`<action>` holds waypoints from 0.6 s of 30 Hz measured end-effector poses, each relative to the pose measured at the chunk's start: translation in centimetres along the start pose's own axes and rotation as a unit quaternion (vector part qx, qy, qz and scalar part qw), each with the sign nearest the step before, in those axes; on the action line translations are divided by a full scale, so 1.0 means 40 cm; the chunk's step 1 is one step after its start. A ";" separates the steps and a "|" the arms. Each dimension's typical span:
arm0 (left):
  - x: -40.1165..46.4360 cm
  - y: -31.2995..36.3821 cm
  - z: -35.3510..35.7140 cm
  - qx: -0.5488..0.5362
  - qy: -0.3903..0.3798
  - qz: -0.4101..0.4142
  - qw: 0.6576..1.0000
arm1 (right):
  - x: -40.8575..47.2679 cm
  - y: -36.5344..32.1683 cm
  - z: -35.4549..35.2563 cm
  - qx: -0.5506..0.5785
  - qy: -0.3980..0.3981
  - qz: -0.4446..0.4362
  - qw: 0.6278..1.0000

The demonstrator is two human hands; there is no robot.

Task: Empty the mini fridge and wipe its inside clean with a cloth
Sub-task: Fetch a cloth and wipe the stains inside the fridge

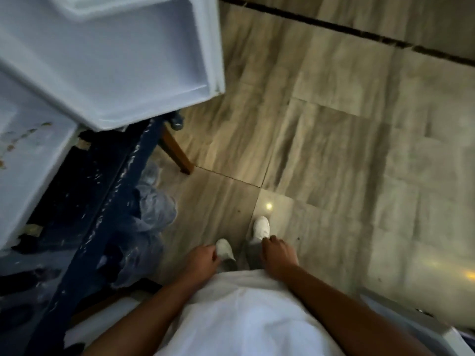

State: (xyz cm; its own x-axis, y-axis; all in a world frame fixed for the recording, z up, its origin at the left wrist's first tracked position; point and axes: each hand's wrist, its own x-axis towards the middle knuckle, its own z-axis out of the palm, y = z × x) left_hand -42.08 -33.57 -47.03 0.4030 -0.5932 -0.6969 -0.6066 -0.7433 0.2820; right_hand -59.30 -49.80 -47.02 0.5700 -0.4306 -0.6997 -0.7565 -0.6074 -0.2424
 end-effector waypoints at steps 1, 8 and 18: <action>0.003 0.027 0.003 0.009 -0.007 0.012 1.000 | -0.013 0.028 0.013 0.006 -0.011 0.015 1.000; 0.068 0.250 0.027 0.048 -0.061 0.051 0.996 | -0.037 0.236 0.018 0.046 -0.095 0.097 0.990; 0.256 0.547 -0.050 0.163 -0.042 0.121 0.978 | -0.016 0.473 -0.103 0.138 -0.074 0.151 0.976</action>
State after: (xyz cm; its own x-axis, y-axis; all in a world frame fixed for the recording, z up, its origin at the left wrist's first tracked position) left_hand -49.84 -56.52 -46.68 0.1708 -0.7024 -0.6910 -0.8689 -0.4381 0.2305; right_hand -72.66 -63.75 -48.38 0.2708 -0.4494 -0.8513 -0.9522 -0.2552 -0.1681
